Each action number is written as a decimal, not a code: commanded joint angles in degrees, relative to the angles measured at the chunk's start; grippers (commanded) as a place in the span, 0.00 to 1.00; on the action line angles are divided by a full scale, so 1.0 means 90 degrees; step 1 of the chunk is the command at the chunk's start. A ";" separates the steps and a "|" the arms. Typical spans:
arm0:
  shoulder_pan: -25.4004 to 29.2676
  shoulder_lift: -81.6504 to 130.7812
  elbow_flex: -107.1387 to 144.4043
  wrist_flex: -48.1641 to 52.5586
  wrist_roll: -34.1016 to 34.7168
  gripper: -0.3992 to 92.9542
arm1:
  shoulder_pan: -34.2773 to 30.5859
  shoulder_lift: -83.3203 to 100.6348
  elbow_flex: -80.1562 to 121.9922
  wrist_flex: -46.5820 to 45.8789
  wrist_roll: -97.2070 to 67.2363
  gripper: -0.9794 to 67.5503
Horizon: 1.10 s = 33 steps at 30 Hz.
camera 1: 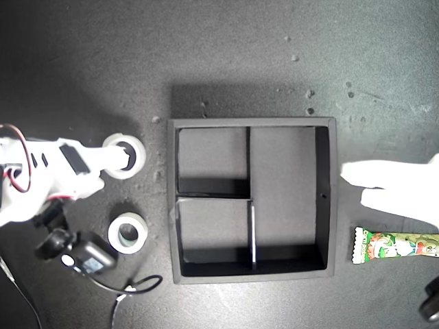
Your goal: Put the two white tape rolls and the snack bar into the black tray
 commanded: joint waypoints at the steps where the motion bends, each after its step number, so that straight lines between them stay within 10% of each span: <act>1: -0.0234 -0.0488 -0.0215 -0.0137 -0.0039 0.21 | -0.0352 -0.0332 -0.0918 0.0928 0.1504 0.40; 9: -0.0361 -0.2207 -0.1338 -0.0029 0.0107 0.21 | -0.1738 -0.0342 -0.0459 0.1484 0.5254 0.55; 21: -0.0684 0.0059 -0.2432 0.2139 0.0479 0.04 | -0.3564 -0.0293 0.1865 0.1289 0.9287 0.47; 33: -0.0645 -0.2520 -0.8223 0.4902 0.1357 0.04 | -0.3115 -0.0332 0.4004 -0.1221 0.9482 0.30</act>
